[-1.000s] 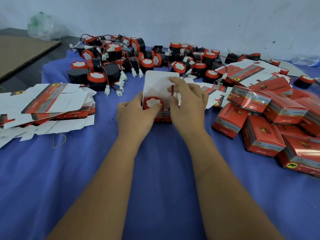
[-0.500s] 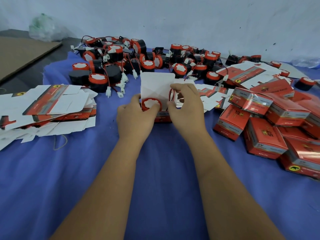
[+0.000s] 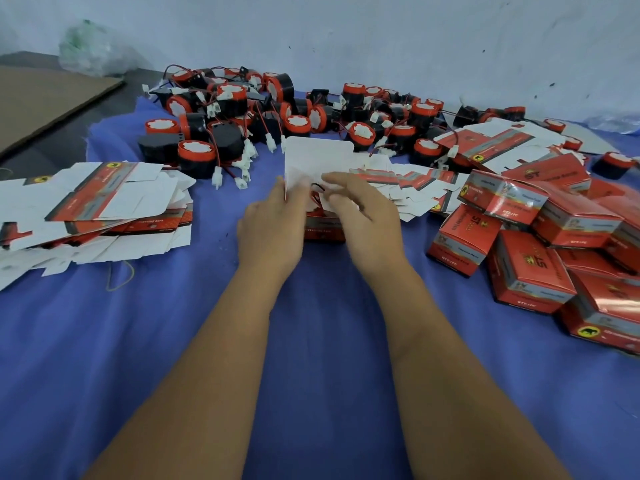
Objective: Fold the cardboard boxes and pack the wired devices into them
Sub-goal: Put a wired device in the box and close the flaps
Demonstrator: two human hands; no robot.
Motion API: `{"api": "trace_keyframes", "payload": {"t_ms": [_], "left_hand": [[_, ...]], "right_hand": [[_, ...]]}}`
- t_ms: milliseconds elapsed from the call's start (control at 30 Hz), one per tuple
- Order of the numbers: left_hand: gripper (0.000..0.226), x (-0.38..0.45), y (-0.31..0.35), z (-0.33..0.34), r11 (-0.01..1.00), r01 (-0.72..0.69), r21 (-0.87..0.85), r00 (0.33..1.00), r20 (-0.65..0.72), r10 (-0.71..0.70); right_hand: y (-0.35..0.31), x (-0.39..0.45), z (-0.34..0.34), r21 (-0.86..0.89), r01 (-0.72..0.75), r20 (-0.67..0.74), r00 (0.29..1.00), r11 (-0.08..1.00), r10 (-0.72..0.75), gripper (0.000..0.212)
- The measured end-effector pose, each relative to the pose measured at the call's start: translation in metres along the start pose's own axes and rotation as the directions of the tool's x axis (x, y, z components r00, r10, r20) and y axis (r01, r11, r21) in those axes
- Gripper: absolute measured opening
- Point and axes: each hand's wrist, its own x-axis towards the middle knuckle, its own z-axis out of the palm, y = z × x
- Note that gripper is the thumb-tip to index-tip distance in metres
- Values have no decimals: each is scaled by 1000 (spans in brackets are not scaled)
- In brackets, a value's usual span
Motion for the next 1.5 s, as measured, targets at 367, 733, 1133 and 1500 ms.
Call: {"api": "trace_keyframes", "payload": {"t_ms": [367, 733, 1133, 1500], "left_hand": [[32, 6, -9, -1, 973, -133, -188, 990, 29, 140], [32, 8, -4, -16, 970, -113, -214, 983, 117, 141], [51, 4, -17, -8, 920, -366, 141, 908, 272, 320], [41, 5, -11, -10, 954, -298, 13, 927, 243, 286]], "right_hand": [[4, 7, -3, 45, 38, -132, 991, 998, -32, 64], [8, 7, -15, 280, -162, 28, 987, 946, 160, 17], [12, 7, -27, 75, -101, 275, 958, 992, 77, 44], [14, 8, -19, -28, -34, 140, 989, 999, 38, 39]]}}
